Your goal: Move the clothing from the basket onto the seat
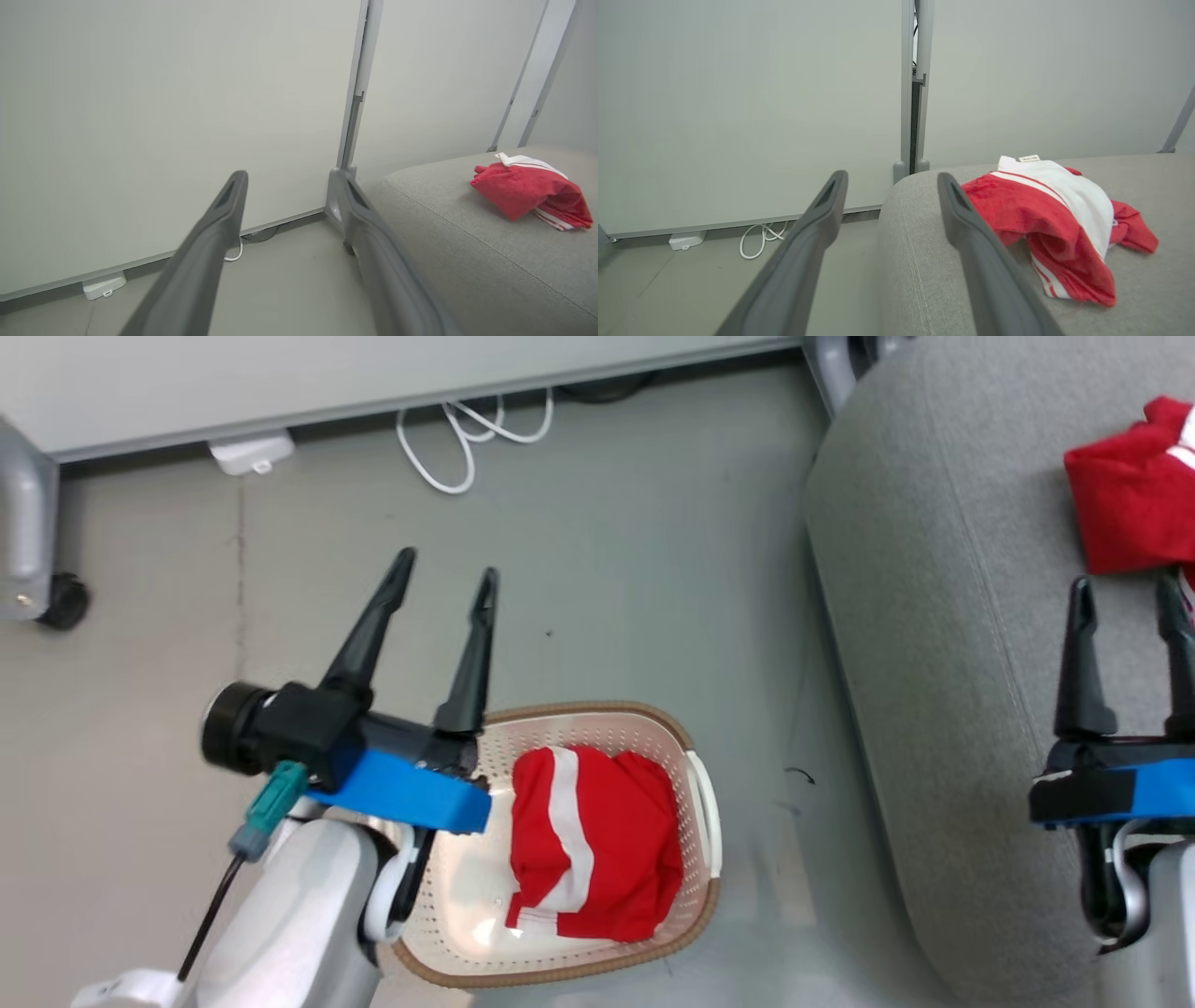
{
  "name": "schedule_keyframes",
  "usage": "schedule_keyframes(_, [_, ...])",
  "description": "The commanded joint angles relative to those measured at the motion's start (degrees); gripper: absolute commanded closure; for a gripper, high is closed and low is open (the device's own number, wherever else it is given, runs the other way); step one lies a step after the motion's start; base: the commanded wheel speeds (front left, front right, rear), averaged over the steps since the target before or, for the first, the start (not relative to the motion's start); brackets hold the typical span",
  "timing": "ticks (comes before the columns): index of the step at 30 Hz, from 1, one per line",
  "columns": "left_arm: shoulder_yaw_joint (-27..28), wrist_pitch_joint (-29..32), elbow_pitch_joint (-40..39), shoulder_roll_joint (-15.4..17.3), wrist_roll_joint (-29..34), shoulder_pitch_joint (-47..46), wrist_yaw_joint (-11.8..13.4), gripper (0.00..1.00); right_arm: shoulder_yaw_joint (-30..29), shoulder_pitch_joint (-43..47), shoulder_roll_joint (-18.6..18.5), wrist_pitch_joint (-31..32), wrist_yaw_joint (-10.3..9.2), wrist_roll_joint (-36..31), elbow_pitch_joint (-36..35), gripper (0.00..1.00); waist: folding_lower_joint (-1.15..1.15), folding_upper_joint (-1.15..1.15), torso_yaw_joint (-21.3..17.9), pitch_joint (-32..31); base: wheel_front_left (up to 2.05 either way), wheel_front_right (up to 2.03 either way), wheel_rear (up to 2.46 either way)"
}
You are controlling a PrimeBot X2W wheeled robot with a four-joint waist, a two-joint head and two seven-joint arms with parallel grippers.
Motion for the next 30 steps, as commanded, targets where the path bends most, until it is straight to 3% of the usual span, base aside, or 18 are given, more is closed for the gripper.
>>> schedule_keyframes(1, [1.70,-0.26,-0.35,-0.37,0.63,1.36,0.06,0.00,0.92,1.16,0.43,0.01,0.03,0.43,-1.14,0.00,0.01,0.00,1.81,-1.85,0.00,0.00,0.00])
schedule_keyframes(13, [14.47,-0.27,-1.40,-4.46,4.69,8.29,-2.87,0.00,7.24,4.47,3.17,0.02,0.03,-2.68,-8.18,0.00,0.01,0.00,5.40,-6.20,0.00,0.00,0.00])
schedule_keyframes(30, [19.94,-0.27,-1.95,-7.59,8.98,14.70,-6.45,0.00,9.66,11.06,3.96,0.02,0.03,-2.78,-10.69,0.00,0.01,0.00,6.89,-10.77,0.00,0.00,0.00])
